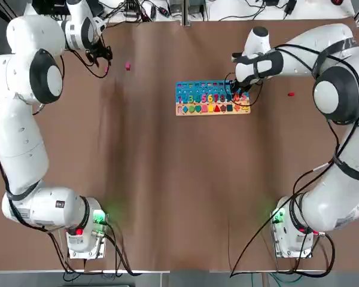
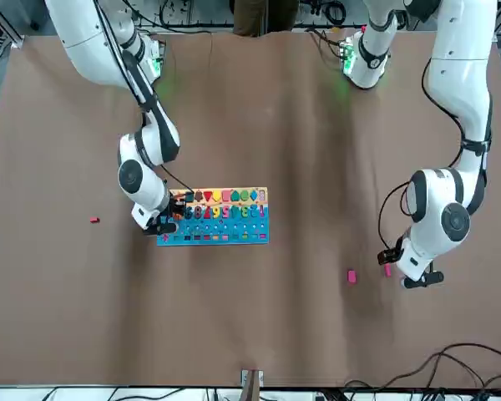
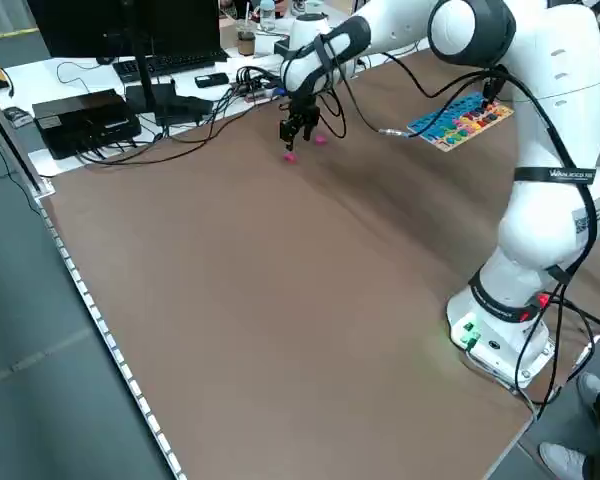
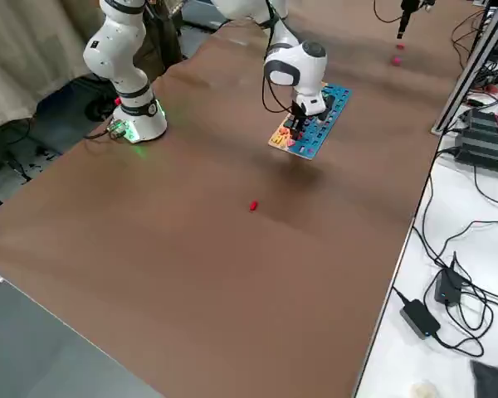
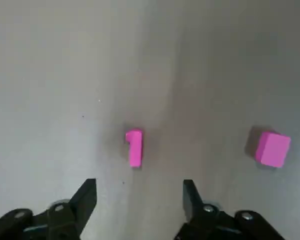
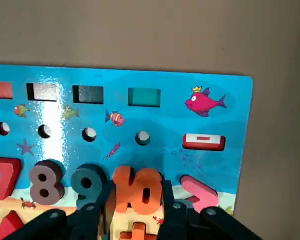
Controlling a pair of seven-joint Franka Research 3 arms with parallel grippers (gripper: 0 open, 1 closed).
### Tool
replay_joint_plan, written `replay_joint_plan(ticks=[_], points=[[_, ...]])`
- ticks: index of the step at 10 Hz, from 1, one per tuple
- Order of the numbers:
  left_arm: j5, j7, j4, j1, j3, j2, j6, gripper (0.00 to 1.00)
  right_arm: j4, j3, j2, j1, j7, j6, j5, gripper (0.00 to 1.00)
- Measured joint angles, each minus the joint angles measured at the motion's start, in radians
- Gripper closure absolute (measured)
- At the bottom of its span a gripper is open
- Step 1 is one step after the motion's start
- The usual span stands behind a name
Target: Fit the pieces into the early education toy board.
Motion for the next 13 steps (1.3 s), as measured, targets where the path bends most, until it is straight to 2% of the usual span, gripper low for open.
replay_joint_plan(ticks=[1,4,8,13], points=[[-0.014,0.016,0.003,0.002,0.003,0.009,0.000,0.39,0.000,0.000,0.000,0.000,0.000,-0.001,-0.005,0.59],[-0.018,0.018,0.009,0.002,0.003,0.036,0.001,0.47,0.000,0.001,0.000,0.000,-0.002,-0.001,-0.016,0.59],[-0.018,0.018,0.040,0.002,0.010,0.078,0.025,0.48,-0.002,0.004,0.001,0.000,-0.005,0.001,-0.037,0.59],[-0.018,0.018,0.048,0.002,0.012,0.092,0.039,0.53,-0.009,0.007,0.005,0.000,-0.016,0.010,-0.055,0.59]])
